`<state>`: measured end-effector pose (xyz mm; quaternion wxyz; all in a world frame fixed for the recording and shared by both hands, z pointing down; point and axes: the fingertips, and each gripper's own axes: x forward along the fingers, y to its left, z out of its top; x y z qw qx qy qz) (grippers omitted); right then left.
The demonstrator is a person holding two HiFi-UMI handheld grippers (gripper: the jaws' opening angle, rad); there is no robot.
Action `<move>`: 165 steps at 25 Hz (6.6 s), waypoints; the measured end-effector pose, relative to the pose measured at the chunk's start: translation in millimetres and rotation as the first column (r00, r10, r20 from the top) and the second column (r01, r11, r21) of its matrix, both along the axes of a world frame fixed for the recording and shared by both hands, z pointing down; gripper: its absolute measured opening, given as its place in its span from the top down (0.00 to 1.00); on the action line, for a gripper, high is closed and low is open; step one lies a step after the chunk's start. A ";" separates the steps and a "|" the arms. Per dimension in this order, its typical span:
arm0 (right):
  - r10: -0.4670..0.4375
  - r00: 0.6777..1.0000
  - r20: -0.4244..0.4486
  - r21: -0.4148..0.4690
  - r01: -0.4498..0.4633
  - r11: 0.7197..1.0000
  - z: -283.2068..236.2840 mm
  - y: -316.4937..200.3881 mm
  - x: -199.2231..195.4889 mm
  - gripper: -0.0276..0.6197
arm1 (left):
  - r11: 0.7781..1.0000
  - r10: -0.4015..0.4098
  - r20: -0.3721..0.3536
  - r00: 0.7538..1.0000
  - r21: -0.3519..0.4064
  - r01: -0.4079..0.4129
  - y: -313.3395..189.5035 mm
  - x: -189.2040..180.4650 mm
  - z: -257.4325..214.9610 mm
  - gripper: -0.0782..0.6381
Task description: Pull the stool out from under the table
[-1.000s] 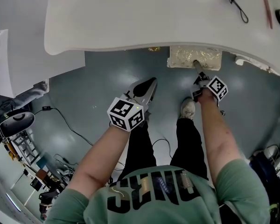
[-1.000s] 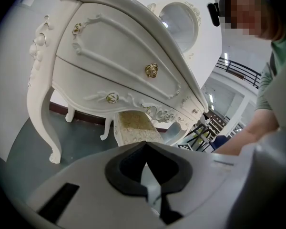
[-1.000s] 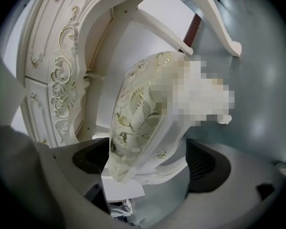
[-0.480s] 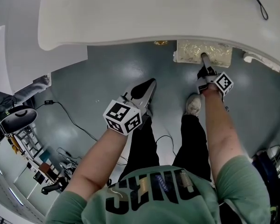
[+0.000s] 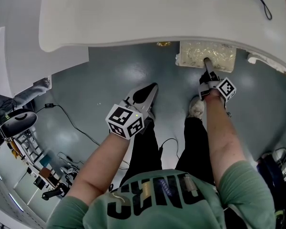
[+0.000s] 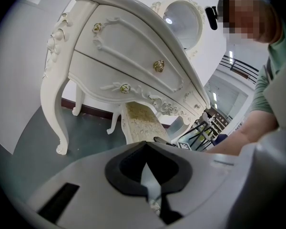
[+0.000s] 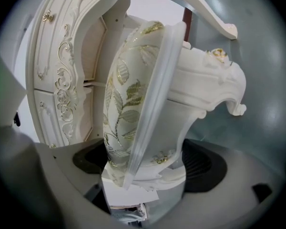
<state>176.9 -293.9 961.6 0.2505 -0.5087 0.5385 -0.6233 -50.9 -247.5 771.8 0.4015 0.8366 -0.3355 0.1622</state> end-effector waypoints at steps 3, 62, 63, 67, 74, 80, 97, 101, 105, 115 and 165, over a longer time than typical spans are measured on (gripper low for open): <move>-0.006 1.000 0.013 -0.011 0.006 1.000 0.6 12.9 -2.0 0.21 | 1.000 0.004 -0.003 1.000 0.001 -0.004 3.4 3.2 -0.8 0.89; 0.016 1.000 0.006 -0.112 -0.015 0.994 -3.4 269.2 -25.0 0.27 | 0.986 0.165 -0.009 0.986 0.032 -0.164 197.8 -31.5 -30.8 0.89; 0.020 1.000 0.005 -0.111 -0.020 0.994 -4.6 268.4 -25.7 0.27 | 0.986 0.162 -0.009 0.987 0.033 -0.162 197.1 -32.5 -32.4 0.89; 0.013 1.000 -0.019 -0.122 -0.015 0.992 -8.1 275.3 -22.7 0.27 | 0.984 0.171 -0.019 0.985 0.042 -0.170 200.5 -29.0 -42.0 0.89; -0.001 0.998 -0.070 -0.165 -0.011 0.986 -35.0 309.7 -17.6 0.27 | 0.984 0.172 -0.036 0.984 0.059 -0.169 199.2 -27.6 -70.8 0.89; -0.026 0.991 -0.133 -0.114 0.011 0.993 -113.2 310.8 -15.4 0.27 | 0.978 0.183 -0.048 0.982 0.108 -0.177 185.4 -28.2 -129.7 0.89; -0.112 0.820 -0.561 -0.014 0.126 0.992 -402.1 260.8 -33.2 0.66 | 0.934 0.242 -0.097 0.965 0.294 -0.205 130.7 -100.5 -327.7 0.89; -0.076 0.747 -0.661 0.017 0.116 0.993 -459.9 255.8 -39.1 0.76 | 0.921 0.250 -0.103 0.963 0.334 -0.203 120.5 -127.9 -361.8 0.89; -0.041 0.663 -0.747 0.050 0.117 0.992 -519.4 248.1 -47.0 0.88 | 0.903 0.259 -0.096 0.961 0.379 -0.205 114.6 -153.8 -394.1 0.89; -0.073 0.448 -0.891 0.057 0.269 0.961 -607.5 244.1 -44.2 0.96 | 0.883 0.186 -0.046 0.981 0.446 -0.147 121.0 -174.9 -454.5 0.89; -0.074 0.303 -0.950 0.100 0.522 0.847 -671.6 261.3 22.1 0.97 | 0.880 0.071 -0.075 0.995 0.473 -0.027 178.6 -50.7 -472.9 0.89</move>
